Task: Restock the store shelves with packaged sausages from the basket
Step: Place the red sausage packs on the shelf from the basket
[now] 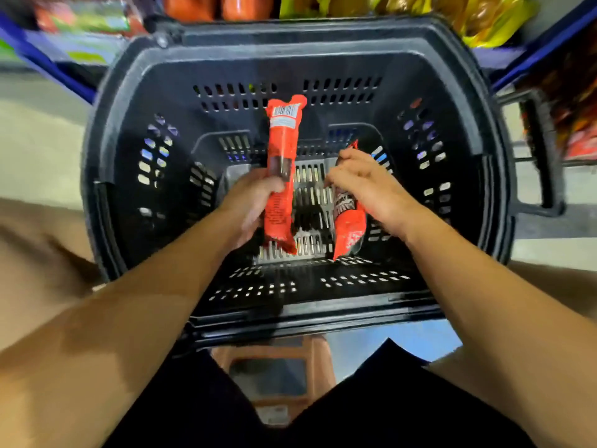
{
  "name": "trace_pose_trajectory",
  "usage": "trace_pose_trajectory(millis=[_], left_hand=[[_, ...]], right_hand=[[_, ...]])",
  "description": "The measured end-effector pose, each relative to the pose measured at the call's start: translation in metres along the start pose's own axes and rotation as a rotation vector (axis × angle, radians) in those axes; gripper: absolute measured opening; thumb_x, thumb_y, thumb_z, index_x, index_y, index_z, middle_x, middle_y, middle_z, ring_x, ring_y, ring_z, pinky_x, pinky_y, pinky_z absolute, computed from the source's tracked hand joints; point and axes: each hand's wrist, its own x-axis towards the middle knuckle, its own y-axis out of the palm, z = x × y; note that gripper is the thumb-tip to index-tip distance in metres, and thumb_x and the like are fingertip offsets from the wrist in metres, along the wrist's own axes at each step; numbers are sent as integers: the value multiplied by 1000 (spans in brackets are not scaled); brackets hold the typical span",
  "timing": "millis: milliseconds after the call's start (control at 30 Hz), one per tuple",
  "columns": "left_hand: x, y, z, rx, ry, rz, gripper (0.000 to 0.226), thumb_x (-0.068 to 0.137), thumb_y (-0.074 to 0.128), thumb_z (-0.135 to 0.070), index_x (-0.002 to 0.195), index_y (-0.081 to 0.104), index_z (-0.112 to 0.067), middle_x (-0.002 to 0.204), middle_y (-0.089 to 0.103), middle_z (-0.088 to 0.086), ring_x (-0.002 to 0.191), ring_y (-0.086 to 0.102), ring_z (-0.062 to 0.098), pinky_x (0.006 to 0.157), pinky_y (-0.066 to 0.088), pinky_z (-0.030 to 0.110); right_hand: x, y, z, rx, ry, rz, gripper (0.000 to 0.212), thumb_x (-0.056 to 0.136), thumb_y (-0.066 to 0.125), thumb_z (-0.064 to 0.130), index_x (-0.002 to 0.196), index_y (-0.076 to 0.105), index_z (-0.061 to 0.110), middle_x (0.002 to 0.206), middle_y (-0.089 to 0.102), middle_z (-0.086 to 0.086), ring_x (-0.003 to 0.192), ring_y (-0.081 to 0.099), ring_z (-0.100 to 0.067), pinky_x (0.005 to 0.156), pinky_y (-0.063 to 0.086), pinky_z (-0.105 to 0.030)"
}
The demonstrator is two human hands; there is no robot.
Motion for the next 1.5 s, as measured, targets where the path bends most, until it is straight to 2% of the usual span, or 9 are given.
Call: trace_pose_trajectory(millis=[233, 433, 533, 667, 867, 967, 1100, 1367, 1500], left_hand=[[-64, 10, -25, -128, 177, 136, 35, 71, 74, -22, 97, 50, -22, 71, 60, -2, 53, 58, 16, 44, 46, 27], [-103, 13, -28, -204, 262, 191, 28, 84, 63, -12, 108, 49, -9, 69, 59, 2, 60, 57, 16, 55, 48, 28], [-116, 12, -27, -288, 265, 154, 8, 89, 56, -4, 95, 60, -9, 66, 64, 1, 56, 60, 13, 57, 53, 26], [-127, 16, -29, -373, 178, 110, 10, 87, 55, -15, 94, 58, -7, 69, 65, 9, 57, 64, 19, 56, 56, 33], [-134, 18, -26, -264, 217, 125, 13, 84, 64, -21, 92, 62, -10, 75, 68, 11, 65, 65, 23, 63, 56, 37], [-135, 20, -25, -216, 239, 117, 18, 87, 64, -28, 99, 63, -14, 77, 66, 9, 67, 63, 24, 63, 55, 37], [-137, 22, -30, -76, 303, 71, 20, 87, 62, -43, 100, 63, -28, 71, 66, 3, 60, 64, 20, 60, 55, 34], [-137, 13, -57, 134, 455, -19, 23, 84, 62, -26, 107, 62, -22, 90, 72, 10, 83, 70, 30, 77, 59, 48], [-136, 10, -72, 219, 527, -7, 33, 81, 60, -18, 109, 56, -35, 88, 70, -3, 74, 68, 16, 67, 58, 35]], right_hand=[[-50, -11, 20, -205, -170, -15, 95, 87, 55, -1, 155, 3, 39, 163, -18, 1, 141, -13, 6, 94, 10, 6], [-75, -23, 42, -128, -313, -135, 104, 80, 54, 3, 153, -11, 39, 164, -15, 3, 150, -11, -12, 119, 6, -35], [-87, -18, 50, 47, -332, -133, 104, 79, 54, 3, 151, -9, 47, 164, 2, 6, 150, 17, -21, 117, 28, -51], [-100, 0, 56, 142, -447, -193, 88, 73, 55, -2, 148, 14, 20, 149, 32, -4, 115, 52, 0, 92, 48, -22], [-97, -1, 52, 114, -352, -236, 111, 73, 61, 2, 154, -10, 30, 150, 34, 9, 130, 49, -5, 104, 47, -31], [-97, 1, 48, 190, -276, -275, 94, 74, 65, 15, 153, 16, 32, 112, 59, 22, 84, 65, 9, 74, 53, -18], [-94, 2, 51, 225, -211, -295, 31, 81, 59, 51, 109, 62, 36, 97, 72, 1, 83, 71, -15, 72, 58, -31], [-86, -6, 62, 740, -206, -171, 34, 75, 49, 18, 107, 59, 11, 88, 72, -9, 66, 68, -25, 59, 55, -36], [-83, -15, 64, 778, -204, -188, 27, 85, 52, 35, 107, 54, 20, 71, 64, -3, 61, 65, -25, 57, 54, -36]])
